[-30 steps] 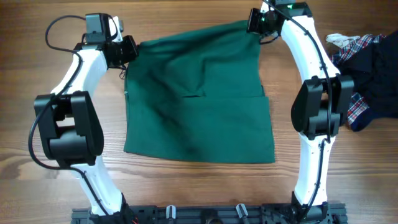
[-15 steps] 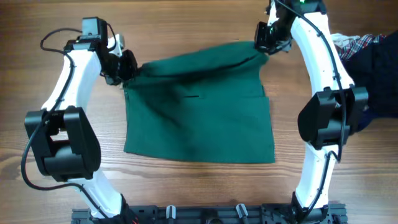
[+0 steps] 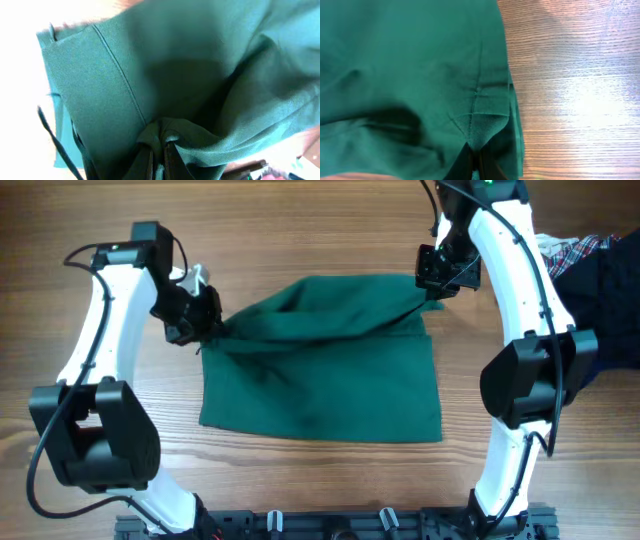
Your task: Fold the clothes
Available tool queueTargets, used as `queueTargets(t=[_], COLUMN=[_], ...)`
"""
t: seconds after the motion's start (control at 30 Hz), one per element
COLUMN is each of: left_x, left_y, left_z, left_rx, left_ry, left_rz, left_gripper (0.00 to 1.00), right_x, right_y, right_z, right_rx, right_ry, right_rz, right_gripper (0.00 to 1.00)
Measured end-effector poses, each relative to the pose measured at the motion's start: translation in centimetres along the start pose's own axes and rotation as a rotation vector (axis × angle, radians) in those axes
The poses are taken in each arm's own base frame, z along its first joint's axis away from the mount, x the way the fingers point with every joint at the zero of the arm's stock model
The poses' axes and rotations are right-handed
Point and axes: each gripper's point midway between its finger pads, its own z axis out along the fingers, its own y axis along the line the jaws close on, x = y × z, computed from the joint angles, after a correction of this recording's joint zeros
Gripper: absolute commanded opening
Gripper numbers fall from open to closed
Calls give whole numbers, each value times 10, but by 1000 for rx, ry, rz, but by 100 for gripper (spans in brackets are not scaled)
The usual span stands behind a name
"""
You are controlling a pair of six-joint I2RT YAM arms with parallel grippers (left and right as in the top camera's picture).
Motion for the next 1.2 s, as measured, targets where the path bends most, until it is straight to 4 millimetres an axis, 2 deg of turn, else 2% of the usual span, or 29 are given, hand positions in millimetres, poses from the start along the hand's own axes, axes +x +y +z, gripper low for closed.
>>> queueTargets(t=[0.07,0.1,0.2,0.3,0.33,0.4,0.5,0.53,0.6,0.63,0.7,0.8,0.87,0.97,1.0,1.03,1.07,1.13,1.2], left_x=[8,19,34,48,51,61,73,79,81,79,77,75,77,83,85,87,90,92,92], left_y=[-3,-9,-16,-9,-7,-1,10,15,20,21,25,33,35,41,42,45,47,51,52], left_z=[2,5,9,7,7,8,18,24,32,34,34,33,32,32,32,34,35,36,36], left_rx=[-7,-17,-38,-80,-90,-112,-137,-146,-152,-154,-174,-223,-238,-267,-270,-282,-288,-302,-308], left_ry=[30,69,121,174,186,223,267,287,290,282,271,258,265,290,294,302,309,316,314], left_rz=[4,15,36,15,9,-5,-23,-31,-33,-29,-24,-30,-36,-46,-48,-54,-57,-64,-69], left_gripper=[4,4,4,4,4,4,4,4,4,4,4,4,4,11,16,26,27,34,34], right_x=[5,10,31,56,59,81,93,100,100,104,118,139,141,145,146,147,148,151,153], right_y=[6,9,11,-2,-5,-16,-21,-24,-21,-21,-22,-21,-21,-23,-24,-24,-25,-26,-28], right_z=[-6,-9,-10,-4,-3,-6,-8,-4,8,22,44,65,66,65,65,65,65,64,63], right_rx=[9,11,35,75,80,97,84,87,64,59,65,83,86,96,98,101,102,109,118], right_ry=[-15,-20,-1,48,37,40,-2,5,3,28,82,146,153,169,172,177,180,192,203], right_rz=[-10,-15,-20,5,13,31,33,35,35,34,29,24,28,45,48,52,52,57,62], right_gripper=[4,5,4,4,4,4,4,4,4,4,4,4,4,4,4,4,4,15,20])
